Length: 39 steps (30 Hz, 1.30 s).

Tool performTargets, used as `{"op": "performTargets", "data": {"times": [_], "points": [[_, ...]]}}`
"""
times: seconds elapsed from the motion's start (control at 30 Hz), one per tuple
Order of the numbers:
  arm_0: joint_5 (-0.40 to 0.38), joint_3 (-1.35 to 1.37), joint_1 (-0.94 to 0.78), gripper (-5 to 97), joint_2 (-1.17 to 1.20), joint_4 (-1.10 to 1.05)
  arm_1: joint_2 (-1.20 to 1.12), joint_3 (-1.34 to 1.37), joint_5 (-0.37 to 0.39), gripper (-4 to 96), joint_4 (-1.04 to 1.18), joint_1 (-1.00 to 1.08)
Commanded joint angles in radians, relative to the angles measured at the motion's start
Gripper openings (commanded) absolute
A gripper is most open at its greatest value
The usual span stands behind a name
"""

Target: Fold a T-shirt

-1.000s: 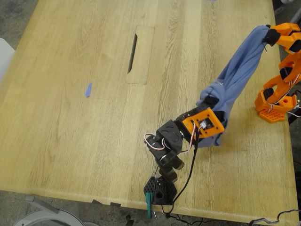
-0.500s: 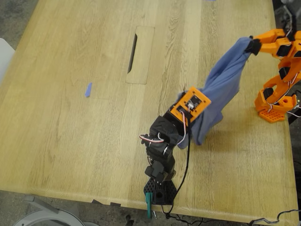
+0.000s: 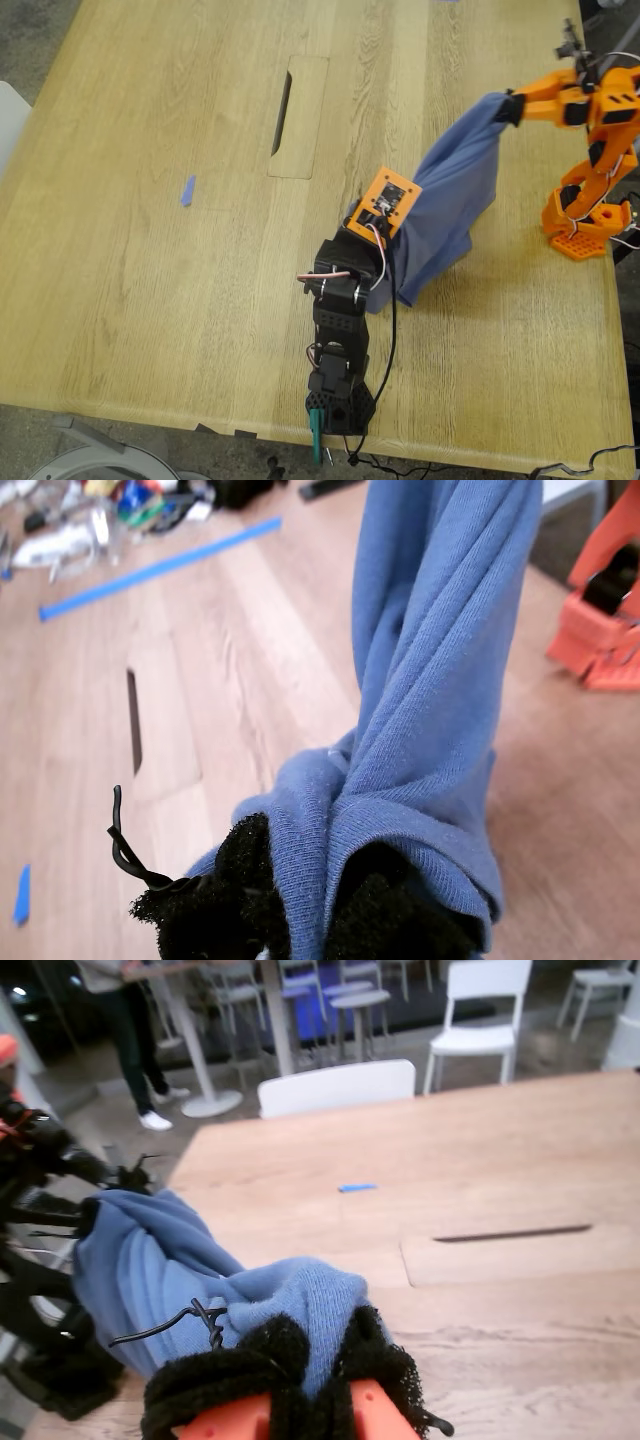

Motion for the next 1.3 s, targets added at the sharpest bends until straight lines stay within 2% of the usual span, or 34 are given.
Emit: {"op": "performTargets", "data": {"times": [0.0, 0.27, 0.57, 0.67, 0.77, 0.83, 1.27], "points": [[0.018, 0.072, -0.107, 0, 0.081, 0.008, -0.035, -0.052, 0.009, 0.4, 0.006, 0.044], [0.034, 0.244, -0.222, 0, 0.12, -0.014, -0.031, 0.147, 0.005, 0.4, 0.006, 0.124], [0.037, 0.482, -0.261, 0, 0.137, -0.21, -0.129, 0.253, 0.008, 0.4, -0.009, 0.265], [0.038, 0.591, -0.275, 0, 0.135, -0.345, -0.218, 0.25, 0.014, 0.4, -0.112, 0.299], [0.038, 0.666, -0.304, 0, 0.127, -0.442, -0.377, 0.109, 0.025, 0.4, -0.144, 0.319], [0.038, 0.696, -0.33, 0, 0.123, -0.462, -0.614, -0.262, 0.021, 0.4, -0.011, 0.342], [0.04, 0.881, -0.454, 0, 0.048, -0.726, -0.874, -0.276, 0.014, 0.4, -0.152, 0.422]]}}
